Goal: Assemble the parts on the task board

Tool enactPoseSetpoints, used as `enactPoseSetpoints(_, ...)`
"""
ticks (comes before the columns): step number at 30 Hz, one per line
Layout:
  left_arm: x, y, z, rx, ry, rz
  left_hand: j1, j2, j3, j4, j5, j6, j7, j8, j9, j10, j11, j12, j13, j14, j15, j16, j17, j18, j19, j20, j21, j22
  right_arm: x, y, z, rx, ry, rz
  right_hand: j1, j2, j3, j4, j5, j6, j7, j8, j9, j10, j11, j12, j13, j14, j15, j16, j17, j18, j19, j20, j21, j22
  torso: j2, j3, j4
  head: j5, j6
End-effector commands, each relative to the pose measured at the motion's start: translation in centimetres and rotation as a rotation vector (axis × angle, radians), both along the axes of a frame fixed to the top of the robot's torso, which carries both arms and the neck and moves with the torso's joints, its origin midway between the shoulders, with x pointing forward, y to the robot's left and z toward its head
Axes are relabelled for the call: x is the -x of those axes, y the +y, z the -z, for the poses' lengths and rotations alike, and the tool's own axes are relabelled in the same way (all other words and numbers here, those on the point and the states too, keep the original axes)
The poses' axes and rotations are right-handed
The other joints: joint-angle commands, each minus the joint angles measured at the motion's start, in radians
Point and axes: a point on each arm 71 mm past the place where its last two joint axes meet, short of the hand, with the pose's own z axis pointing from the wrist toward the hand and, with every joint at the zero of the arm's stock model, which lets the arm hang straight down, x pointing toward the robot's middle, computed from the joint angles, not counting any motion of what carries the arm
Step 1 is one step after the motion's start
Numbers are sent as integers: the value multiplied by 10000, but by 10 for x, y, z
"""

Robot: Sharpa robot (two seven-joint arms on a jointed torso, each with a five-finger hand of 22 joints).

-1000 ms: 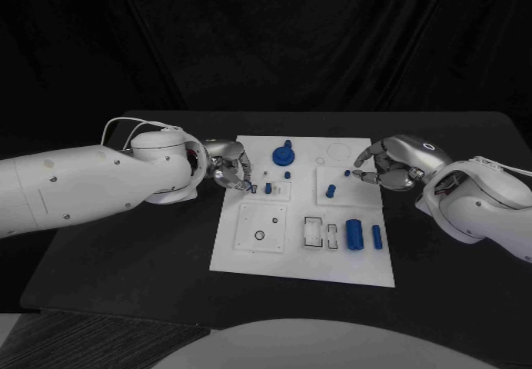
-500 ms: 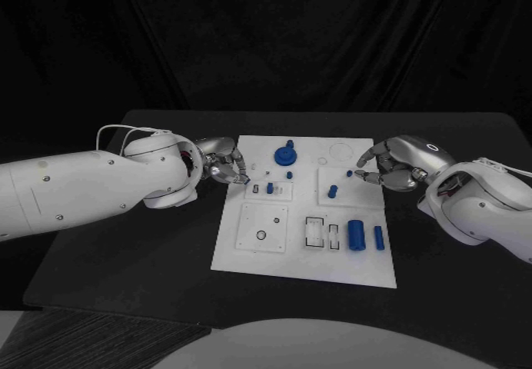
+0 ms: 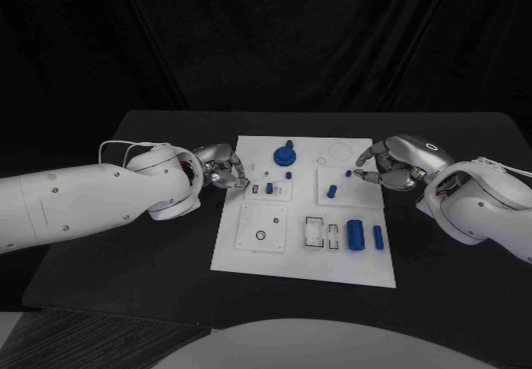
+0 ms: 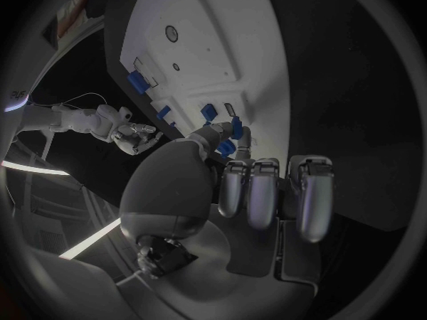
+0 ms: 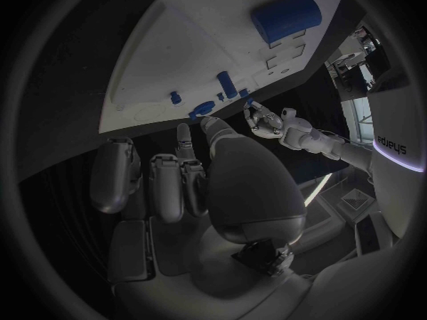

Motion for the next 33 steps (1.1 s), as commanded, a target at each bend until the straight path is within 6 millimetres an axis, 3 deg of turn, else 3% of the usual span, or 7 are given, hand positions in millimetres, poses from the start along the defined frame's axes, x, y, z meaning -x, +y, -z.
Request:
enactPoseSetpoints(1,-1,-2,-1,292,-261,-258,-289,501,683,374,210,784,-190,1360,840,1131,-33,72,2661,1074,-95,139,2667,-325,745,-60,-120,2622,0,0,-1,-112,-116,209,257,47,356,20,182,88,17,128,-121,1106,22,200,2667,708,40,-154,858,388,78,16,-184,1849,14,-7,-13,15,1)
enactPoseSetpoints(10,-1,-6,1,310,-236,-193,-315,452,603,446,168,860,-223,1400,795,1131,-59,72,2661,1074,-118,139,2667,-316,724,-81,-155,2610,-1,0,-1,-110,-121,212,268,49,364,10,184,89,19,128,-123,1106,26,200,2667,706,42,-161,847,390,76,16,-191,1847,12,-13,18,-32,1)
enactPoseSetpoints(20,1,-11,5,-29,276,73,-446,389,402,663,-16,1020,-299,1513,710,1131,-117,72,2661,1074,-167,139,2667,-301,691,-129,-212,2590,-1,0,-1,-120,-138,205,273,53,370,5,186,91,20,130,-125,1106,29,200,2667,707,43,-160,849,392,73,17,-200,1845,21,-14,-9,-5,1)
enactPoseSetpoints(33,0,-17,8,-129,475,310,-457,402,378,697,-33,1086,-332,1564,697,1131,-139,72,2661,1074,-183,139,2667,-297,682,-143,-229,2585,-1,0,-1,-132,-154,191,273,53,370,5,186,91,20,130,-125,1106,29,200,2667,707,43,-160,849,392,73,17,-200,1845,18,-12,3,-24,1)
